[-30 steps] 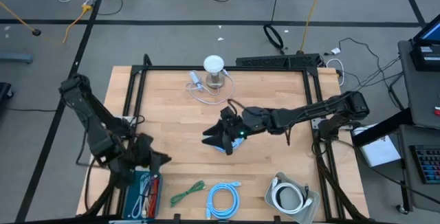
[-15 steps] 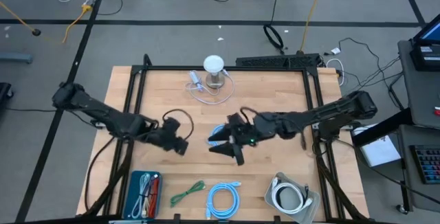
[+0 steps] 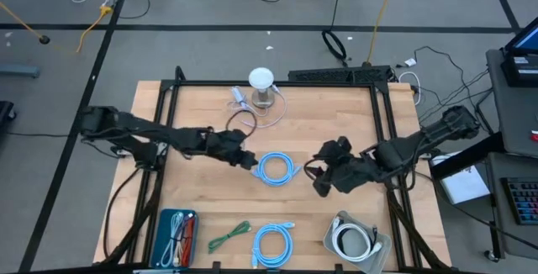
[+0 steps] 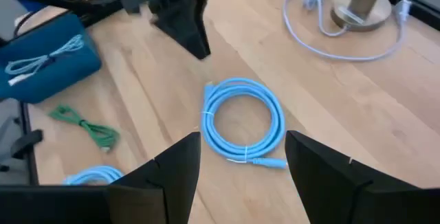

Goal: Pick & Place USB Port
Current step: Put the top blue video cable into the gray bin

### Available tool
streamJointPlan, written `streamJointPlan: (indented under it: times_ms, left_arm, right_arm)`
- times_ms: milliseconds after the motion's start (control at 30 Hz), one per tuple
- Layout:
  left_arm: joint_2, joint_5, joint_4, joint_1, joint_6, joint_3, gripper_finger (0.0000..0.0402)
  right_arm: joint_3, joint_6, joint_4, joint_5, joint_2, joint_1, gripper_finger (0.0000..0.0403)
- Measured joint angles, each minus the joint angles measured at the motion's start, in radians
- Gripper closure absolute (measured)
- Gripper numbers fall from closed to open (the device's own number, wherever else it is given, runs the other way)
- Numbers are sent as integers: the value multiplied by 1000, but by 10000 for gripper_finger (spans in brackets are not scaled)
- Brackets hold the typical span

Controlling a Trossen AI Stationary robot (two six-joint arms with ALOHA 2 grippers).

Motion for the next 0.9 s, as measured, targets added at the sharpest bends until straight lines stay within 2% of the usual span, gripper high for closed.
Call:
streamJointPlan:
  times_ms: [100, 267, 400, 600, 800, 900]
  left_arm:
    - [112, 43, -7, 24, -10, 41, 249]
    - [259, 82, -42, 47, 20, 143, 197]
    - [339, 87, -151, 57, 84, 250, 167]
    - [416, 74, -355, 65, 199, 397, 161]
    - [402, 43, -484, 60, 272, 522, 160]
    - [402, -8, -581, 61, 312, 599, 160]
  right_arm:
    - [0, 34, -2, 23, 0, 18, 195]
    - [0, 40, 40, 26, 11, 22, 195]
    - [0, 36, 67, 23, 11, 22, 195]
    - [0, 21, 95, 20, 14, 22, 195]
    - [0, 14, 96, 23, 14, 22, 195]
    - [0, 6, 98, 34, 14, 22, 195]
